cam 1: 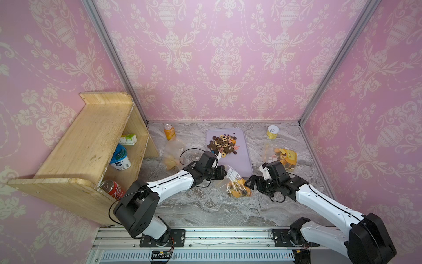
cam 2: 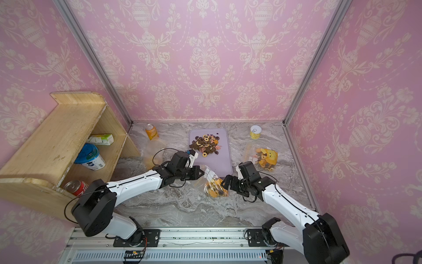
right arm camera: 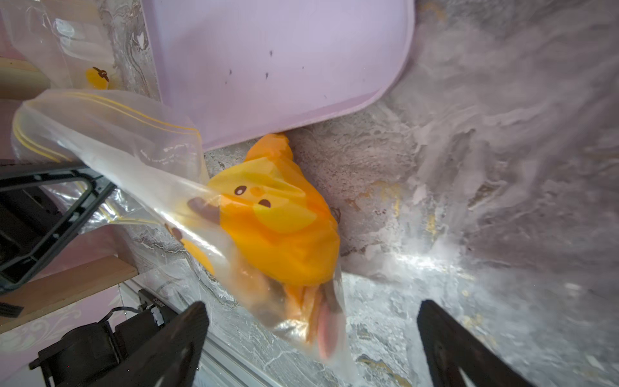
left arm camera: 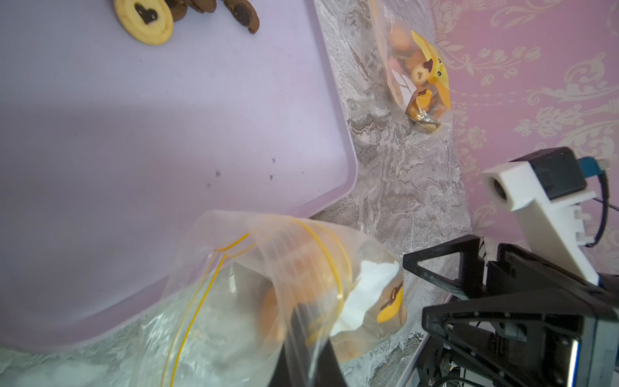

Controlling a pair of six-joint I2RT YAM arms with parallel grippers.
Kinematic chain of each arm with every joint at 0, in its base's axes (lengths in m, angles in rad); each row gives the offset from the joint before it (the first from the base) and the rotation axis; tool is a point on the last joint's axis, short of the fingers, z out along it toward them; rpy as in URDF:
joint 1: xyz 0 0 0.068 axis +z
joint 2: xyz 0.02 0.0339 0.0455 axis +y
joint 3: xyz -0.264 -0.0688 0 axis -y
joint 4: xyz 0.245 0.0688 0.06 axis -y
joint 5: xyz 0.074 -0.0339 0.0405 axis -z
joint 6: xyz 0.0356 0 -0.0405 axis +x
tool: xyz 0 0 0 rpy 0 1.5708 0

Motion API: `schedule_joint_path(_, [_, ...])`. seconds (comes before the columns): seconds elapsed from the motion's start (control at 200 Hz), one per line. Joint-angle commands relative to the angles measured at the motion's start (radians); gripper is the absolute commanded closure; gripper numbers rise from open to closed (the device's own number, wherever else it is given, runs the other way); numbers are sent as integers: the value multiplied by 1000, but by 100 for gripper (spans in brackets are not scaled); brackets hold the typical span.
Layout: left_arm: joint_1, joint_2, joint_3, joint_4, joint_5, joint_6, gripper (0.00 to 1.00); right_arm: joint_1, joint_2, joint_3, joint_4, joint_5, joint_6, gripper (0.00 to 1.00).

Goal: Pour cookies out of the ziploc bag
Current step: 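Pour the cookies out of the ziploc bag onto the tray.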

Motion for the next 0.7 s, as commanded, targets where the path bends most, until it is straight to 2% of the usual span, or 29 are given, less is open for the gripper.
schedule_joint_path(0.0, [11,31,15,11,21,-4,100,1,1,-40,100,-86,14,0])
schedule_joint_path(0.13, [20,52,14,12,14,-10,100,7,22,-94,185,-154,56,0])
schedule_joint_path(0.365, [45,72,16,17,27,-24,100,78,59,-126,293,-163,118,0])
schedule_joint_path(0.545, [61,62,15,10,35,-28,100,150,93,-64,336,-148,179,1])
schedule_joint_path(0.695, [87,38,3,20,71,-43,100,202,159,54,310,-124,183,2])
